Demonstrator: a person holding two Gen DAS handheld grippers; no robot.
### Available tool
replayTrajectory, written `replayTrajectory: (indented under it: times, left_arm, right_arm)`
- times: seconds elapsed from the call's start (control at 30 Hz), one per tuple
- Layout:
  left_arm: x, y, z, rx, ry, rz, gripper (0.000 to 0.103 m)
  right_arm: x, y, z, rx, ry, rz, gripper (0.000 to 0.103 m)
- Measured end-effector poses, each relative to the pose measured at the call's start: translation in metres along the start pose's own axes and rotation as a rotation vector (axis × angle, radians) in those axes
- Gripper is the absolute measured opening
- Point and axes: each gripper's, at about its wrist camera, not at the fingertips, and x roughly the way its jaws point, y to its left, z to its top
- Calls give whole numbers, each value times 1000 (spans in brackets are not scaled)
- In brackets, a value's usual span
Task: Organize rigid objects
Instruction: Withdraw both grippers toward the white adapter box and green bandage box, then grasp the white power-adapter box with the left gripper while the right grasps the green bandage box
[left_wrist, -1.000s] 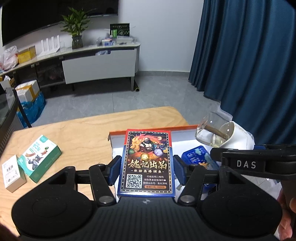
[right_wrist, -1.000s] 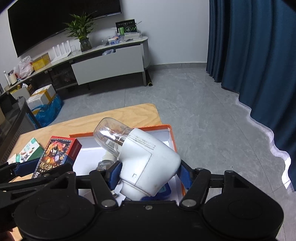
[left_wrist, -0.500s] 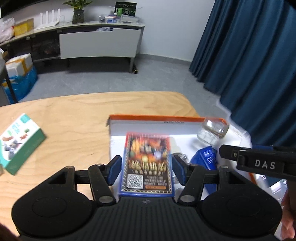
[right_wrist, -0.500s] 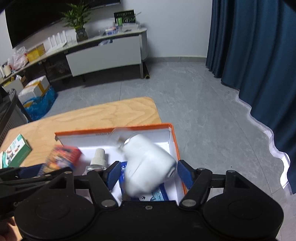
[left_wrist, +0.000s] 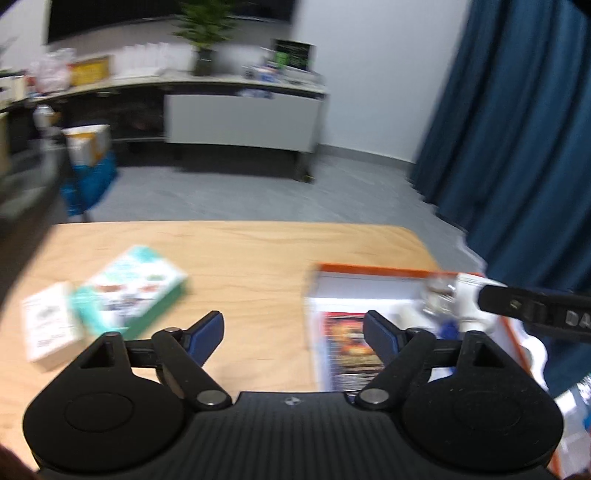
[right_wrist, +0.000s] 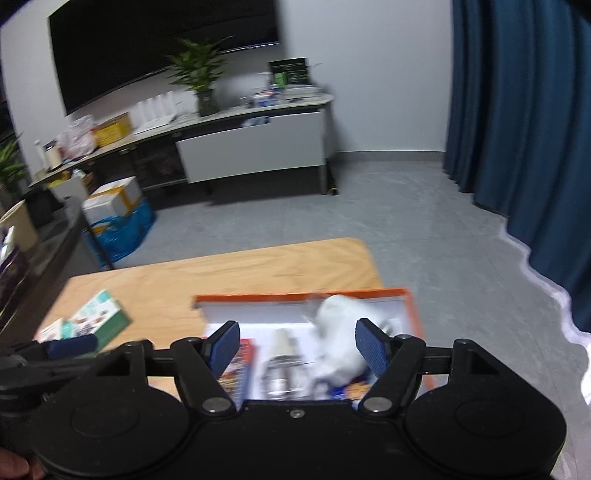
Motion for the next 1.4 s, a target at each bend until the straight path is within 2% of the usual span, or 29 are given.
replayTrajectory:
  times: [0.1, 0.23, 0.27, 0.33, 0.5, 0.67, 0.73, 0.77, 0.87, 0.97, 1.03, 1.1, 1.2, 1.27, 1.33, 1.4]
  left_arm:
    - [-11, 40, -6, -53, -22, 114, 92]
    - [-10, 99, -14, -184, 12, 269, 92]
    - [-7, 111, -15, -224, 31, 286, 92]
    - [0, 129, -15, -290, 60, 279, 92]
    - [22, 133, -5, -287, 86, 279, 95]
    - [32, 148, -1, -303, 44, 309, 97]
    - [30, 155, -4, -310, 44, 286, 97]
    - [28, 158, -7, -298, 43, 275, 98]
    - [32, 159, -13, -229, 82, 318, 95]
    - [34, 162, -14, -209, 83, 305, 95]
    - [39, 163, -10, -198, 75, 296, 89]
    - [43, 161, -6, -141, 58, 291, 59]
    - [44, 164, -2, -91, 25, 209, 59]
    - [44, 168, 0, -38, -8, 208, 59]
    - [55, 171, 6, 28, 9, 174, 59]
    - [67, 169, 8, 123, 70, 99, 59]
  right_arm:
    - [-1, 24, -4, -27, 2, 39, 83]
    - [-4, 47, -10, -50, 6, 87, 83]
    - [-4, 51, -11, -53, 7, 94, 83]
    - [-3, 59, -12, -63, 6, 105, 83]
    - [2, 71, -12, -73, 7, 116, 83]
    - [9, 78, -17, -87, 26, 123, 83]
    - [13, 80, -20, -96, 34, 129, 83]
    - [16, 81, -21, -96, 37, 139, 83]
    - [25, 89, -23, -91, 60, 157, 83]
    - [30, 103, -26, -98, 76, 182, 83]
    - [35, 111, -27, -86, 97, 198, 83]
    - [40, 118, -24, -60, 116, 202, 83]
    - [45, 128, -21, -32, 136, 220, 83]
    - [46, 133, -21, -28, 138, 225, 83]
    - [45, 136, -22, -28, 136, 218, 83]
    - [46, 139, -24, -30, 138, 210, 83]
